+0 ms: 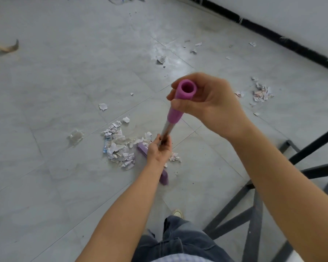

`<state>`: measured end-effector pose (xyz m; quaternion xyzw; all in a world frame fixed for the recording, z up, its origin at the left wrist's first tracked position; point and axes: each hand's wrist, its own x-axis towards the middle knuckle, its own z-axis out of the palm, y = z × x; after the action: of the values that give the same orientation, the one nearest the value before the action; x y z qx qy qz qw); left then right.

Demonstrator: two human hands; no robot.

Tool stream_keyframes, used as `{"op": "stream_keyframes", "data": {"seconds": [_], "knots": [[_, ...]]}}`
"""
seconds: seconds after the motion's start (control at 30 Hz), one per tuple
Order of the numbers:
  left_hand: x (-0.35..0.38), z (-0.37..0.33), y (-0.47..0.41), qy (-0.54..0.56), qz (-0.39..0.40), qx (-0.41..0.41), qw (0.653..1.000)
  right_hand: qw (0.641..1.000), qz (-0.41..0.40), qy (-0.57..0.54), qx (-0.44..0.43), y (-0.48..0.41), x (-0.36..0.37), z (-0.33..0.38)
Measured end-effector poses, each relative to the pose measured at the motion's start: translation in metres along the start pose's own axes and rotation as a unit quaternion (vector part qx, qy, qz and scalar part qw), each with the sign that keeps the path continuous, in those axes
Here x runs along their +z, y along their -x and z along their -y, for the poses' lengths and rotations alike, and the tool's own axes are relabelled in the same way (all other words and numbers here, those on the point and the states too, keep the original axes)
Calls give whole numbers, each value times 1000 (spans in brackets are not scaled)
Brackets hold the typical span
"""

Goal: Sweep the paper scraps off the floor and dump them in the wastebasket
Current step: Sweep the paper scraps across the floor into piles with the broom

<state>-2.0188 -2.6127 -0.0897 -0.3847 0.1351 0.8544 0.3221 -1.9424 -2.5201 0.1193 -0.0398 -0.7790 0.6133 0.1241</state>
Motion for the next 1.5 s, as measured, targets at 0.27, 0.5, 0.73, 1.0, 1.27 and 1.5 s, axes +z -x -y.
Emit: {"op": "stream_keyframes", "data": {"seconds": [0.27,0.5,0.73,1.0,1.27,1.5], "knots": [[36,14,11,-33,34,-25,999,997,15,23,-70,11,-25,18],[27,13,25,-88,-2,-35,996,994,-35,-57,-85,9,-48,9],[-8,-36,23,-94,-61,6,994,995,1,-100,-28,-6,-16,-23],[-13,-134,-4,-142,-142,67,977,991,19,-126,30,-53,46,-63],[21,-173,-86,-199,-179,-9,963,988,-51,-73,130,-138,66,-106],[108,-141,-148,-136,-72,-37,987,992,-98,-47,69,-217,20,-82]]}}
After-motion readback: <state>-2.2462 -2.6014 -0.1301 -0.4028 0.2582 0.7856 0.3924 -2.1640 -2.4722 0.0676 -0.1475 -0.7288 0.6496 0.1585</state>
